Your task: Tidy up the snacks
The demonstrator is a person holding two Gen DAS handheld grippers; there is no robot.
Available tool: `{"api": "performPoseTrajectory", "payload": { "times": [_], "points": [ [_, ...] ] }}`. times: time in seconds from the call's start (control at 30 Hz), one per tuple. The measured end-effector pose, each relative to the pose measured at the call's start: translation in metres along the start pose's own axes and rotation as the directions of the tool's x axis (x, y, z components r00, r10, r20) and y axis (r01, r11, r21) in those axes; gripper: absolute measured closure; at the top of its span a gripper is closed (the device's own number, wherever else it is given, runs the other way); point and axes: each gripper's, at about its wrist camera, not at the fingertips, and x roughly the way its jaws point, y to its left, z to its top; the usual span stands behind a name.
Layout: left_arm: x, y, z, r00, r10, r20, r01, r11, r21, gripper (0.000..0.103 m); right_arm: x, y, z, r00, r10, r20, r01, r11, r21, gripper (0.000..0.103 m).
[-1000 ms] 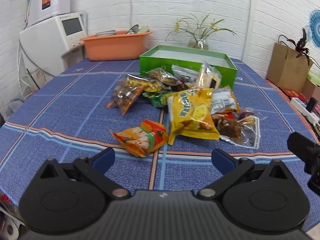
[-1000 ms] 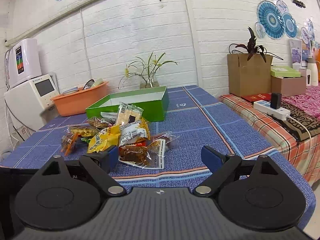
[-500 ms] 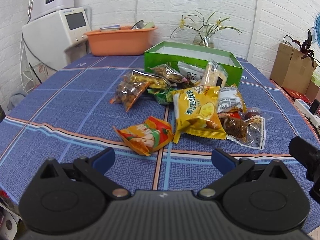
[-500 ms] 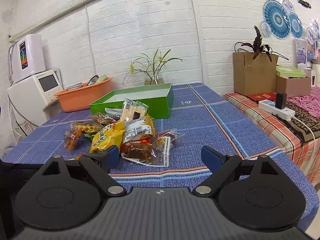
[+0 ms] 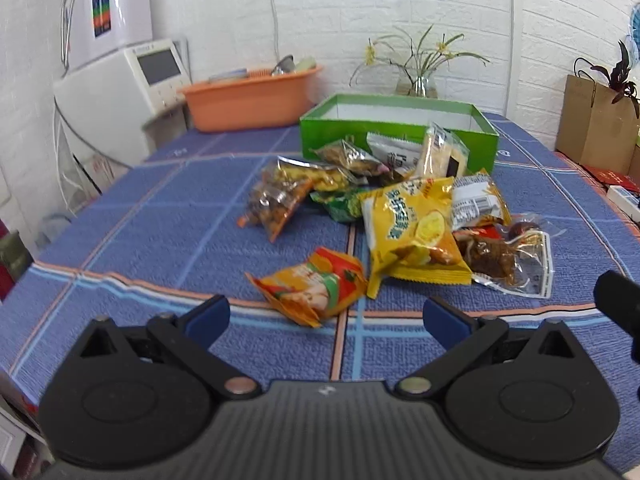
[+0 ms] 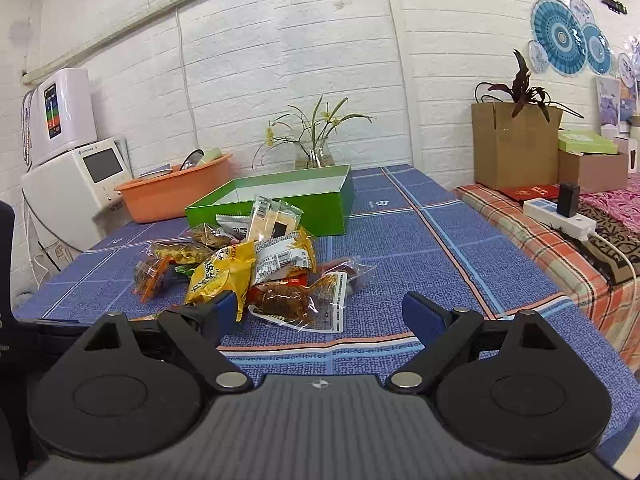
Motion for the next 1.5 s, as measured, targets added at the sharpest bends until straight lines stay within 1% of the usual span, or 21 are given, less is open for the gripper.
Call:
{"api": "performPoseTrajectory", "payload": {
  "times": [0.13, 0.2, 0.23, 0.3, 0.4, 0.53, 0.67, 0.73, 0.8, 0.93, 1.07, 1.23, 1.5],
  "points": [
    [-0.006, 0.002, -0.008, 0.995, -0.015, 0.099, 0.016, 1.0, -0.007, 0.001, 0.0, -0.003, 0.0, 1.0, 0.008, 0.006, -0.009, 1.0, 0.013, 0.0],
    [-0.008, 0.0, -0.011, 0.992, -0.014, 0.125, 0.014, 1.0, 0.002, 0.001, 0.001, -0.004, 0.001, 1.0, 0.018, 0.001, -0.018, 1.0, 0.018, 0.0],
    [-0.008, -0.002, -0.011, 0.993, -0.015, 0.12, 0.014, 1.0, 0.011, 0.001, 0.002, -0.004, 0.0, 1.0, 0.025, -0.003, -0.025, 0.999, 0.022, 0.0],
    [-0.005, -0.004, -0.011, 0.995, -0.039, 0.096, 0.038, 0.999, 0.017, 0.001, 0.003, -0.005, 0.0, 0.999, 0.041, -0.008, -0.04, 0.999, 0.028, 0.0],
    [0.0, -0.005, -0.012, 0.996, -0.079, 0.032, 0.078, 0.997, 0.017, 0.001, 0.002, -0.007, 0.0, 0.998, 0.062, -0.004, -0.062, 0.997, 0.041, 0.0],
    [0.004, 0.001, -0.013, 0.993, -0.12, -0.007, 0.119, 0.993, -0.025, 0.0, 0.002, -0.01, -0.001, 0.997, 0.075, -0.004, -0.075, 0.995, 0.06, 0.0],
    [0.009, 0.004, -0.014, 0.991, -0.127, -0.044, 0.125, 0.991, -0.049, 0.0, 0.004, -0.011, -0.003, 0.997, 0.076, -0.022, -0.074, 0.995, 0.073, 0.0],
    [0.012, 0.006, -0.015, 0.988, -0.144, -0.062, 0.14, 0.988, -0.063, 0.0, 0.006, -0.012, -0.003, 0.996, 0.083, -0.03, -0.08, 0.993, 0.081, 0.0],
    [0.013, 0.008, -0.015, 0.984, -0.164, -0.069, 0.158, 0.984, -0.087, 0.0, 0.008, -0.013, -0.004, 0.995, 0.092, -0.04, -0.087, 0.992, 0.092, 0.0],
    [0.014, 0.012, -0.015, 0.984, -0.166, -0.071, 0.157, 0.981, -0.111, 0.0, 0.01, -0.015, -0.005, 0.992, 0.115, -0.056, -0.109, 0.988, 0.111, 0.0],
    [0.016, 0.01, -0.015, 0.984, -0.159, -0.085, 0.15, 0.983, -0.103, 0.001, 0.009, -0.019, -0.006, 0.986, 0.16, -0.04, -0.152, 0.976, 0.153, 0.0],
    [0.018, 0.007, -0.016, 0.983, -0.155, -0.102, 0.148, 0.986, -0.078, 0.0, 0.008, -0.019, -0.006, 0.987, 0.153, -0.041, -0.145, 0.978, 0.152, 0.0],
    [0.018, 0.008, -0.017, 0.982, -0.16, -0.102, 0.152, 0.985, -0.078, 0.0, 0.011, -0.021, -0.006, 0.989, 0.143, -0.049, -0.135, 0.981, 0.141, 0.0]
  ]
}}
